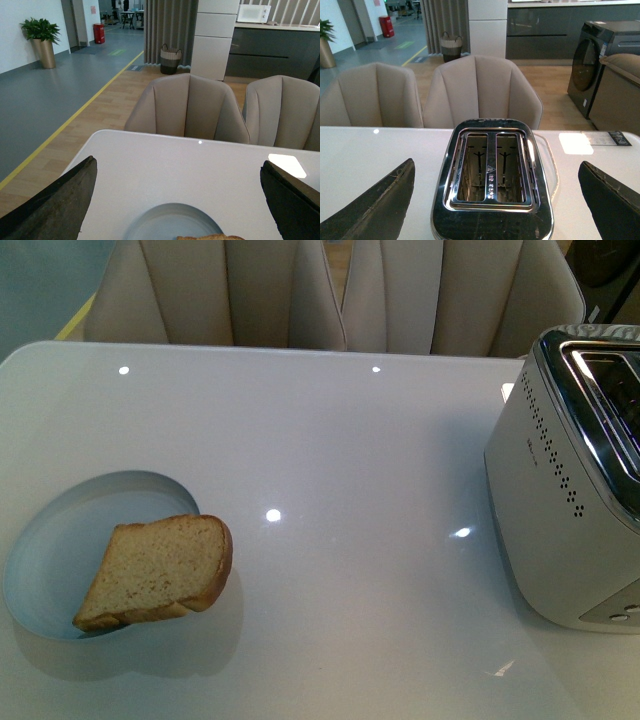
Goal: Left arm holds plate, right arm toasts bread
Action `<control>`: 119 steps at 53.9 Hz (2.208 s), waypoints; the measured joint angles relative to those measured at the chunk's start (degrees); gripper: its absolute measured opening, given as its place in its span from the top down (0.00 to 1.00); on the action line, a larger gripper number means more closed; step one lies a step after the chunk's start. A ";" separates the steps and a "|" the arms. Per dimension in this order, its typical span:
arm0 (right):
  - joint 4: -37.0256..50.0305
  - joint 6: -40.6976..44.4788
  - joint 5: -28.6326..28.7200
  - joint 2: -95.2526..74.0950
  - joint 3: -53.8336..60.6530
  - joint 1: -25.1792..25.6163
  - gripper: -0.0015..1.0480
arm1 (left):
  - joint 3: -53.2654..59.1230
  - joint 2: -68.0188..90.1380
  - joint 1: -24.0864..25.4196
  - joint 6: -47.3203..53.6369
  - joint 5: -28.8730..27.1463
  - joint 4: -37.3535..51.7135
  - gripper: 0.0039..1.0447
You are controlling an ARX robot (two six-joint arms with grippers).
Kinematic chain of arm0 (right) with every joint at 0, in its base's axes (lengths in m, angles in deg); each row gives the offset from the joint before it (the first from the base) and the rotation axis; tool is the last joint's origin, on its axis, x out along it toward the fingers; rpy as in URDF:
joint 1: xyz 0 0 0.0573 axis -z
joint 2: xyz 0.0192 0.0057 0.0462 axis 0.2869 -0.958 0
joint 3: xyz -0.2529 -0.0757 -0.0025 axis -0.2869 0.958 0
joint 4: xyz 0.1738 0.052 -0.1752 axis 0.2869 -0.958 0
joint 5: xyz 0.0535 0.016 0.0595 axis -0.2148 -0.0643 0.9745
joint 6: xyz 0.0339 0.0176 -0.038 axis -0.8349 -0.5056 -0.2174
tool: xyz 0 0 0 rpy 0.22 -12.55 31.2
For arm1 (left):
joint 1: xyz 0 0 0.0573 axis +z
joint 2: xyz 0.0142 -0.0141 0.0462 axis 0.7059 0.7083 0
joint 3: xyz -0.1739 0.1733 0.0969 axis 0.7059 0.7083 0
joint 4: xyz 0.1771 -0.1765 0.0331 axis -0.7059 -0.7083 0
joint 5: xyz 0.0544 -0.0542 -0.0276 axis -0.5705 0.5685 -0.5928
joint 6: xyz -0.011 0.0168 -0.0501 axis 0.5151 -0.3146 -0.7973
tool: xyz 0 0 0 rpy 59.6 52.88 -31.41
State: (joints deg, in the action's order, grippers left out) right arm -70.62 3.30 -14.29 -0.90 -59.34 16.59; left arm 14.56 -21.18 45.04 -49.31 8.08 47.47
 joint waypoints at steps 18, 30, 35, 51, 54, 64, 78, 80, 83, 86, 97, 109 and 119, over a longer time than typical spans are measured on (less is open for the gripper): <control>0.00 0.00 0.00 0.00 0.00 0.00 0.08 | 0.00 0.00 0.00 0.00 0.00 0.00 0.07; 0.00 0.00 0.00 0.00 0.00 0.00 0.08 | 0.00 0.00 0.00 0.00 0.00 0.00 0.07; 0.00 0.00 -0.02 0.00 0.00 0.00 0.08 | -2.01 2.40 1.51 -3.56 5.86 -5.68 0.07; -0.02 0.00 0.15 0.04 0.00 0.00 0.08 | -12.98 38.05 9.64 -18.47 24.70 0.39 0.07; -0.02 0.00 0.15 0.04 0.00 0.00 0.08 | -14.21 45.77 10.88 -16.85 24.65 6.86 0.07; 0.00 0.00 0.15 0.04 0.00 0.00 0.08 | -17.94 70.01 14.58 -8.90 23.61 22.23 0.07; -0.02 0.00 0.13 0.04 0.00 0.00 0.08 | -26.25 105.57 19.63 -3.26 22.47 37.16 0.07; -0.02 0.00 0.13 0.04 0.00 0.00 0.08 | -26.93 108.30 19.93 -3.06 22.40 37.86 0.07; 0.00 0.00 0.15 0.04 0.00 0.00 0.08 | -27.76 111.54 20.15 -2.84 22.25 38.73 0.07; -0.02 0.00 0.15 0.04 0.00 0.00 0.08 | -28.76 114.88 20.15 -2.36 21.90 39.50 0.07; 0.00 0.00 0.13 0.04 0.00 0.00 0.08 | -32.50 122.79 18.99 -0.42 20.37 41.16 0.07; -0.02 0.00 0.13 0.04 0.00 0.00 0.08 | -36.24 128.48 17.92 1.70 20.39 41.53 0.07; -0.02 0.00 0.15 0.04 0.00 0.00 0.08 | -38.47 131.80 17.86 2.95 20.24 41.99 0.07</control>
State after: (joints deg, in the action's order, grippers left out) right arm -70.64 3.30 -14.14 -0.85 -59.34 16.59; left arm -23.91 110.62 62.90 -46.36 28.32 89.46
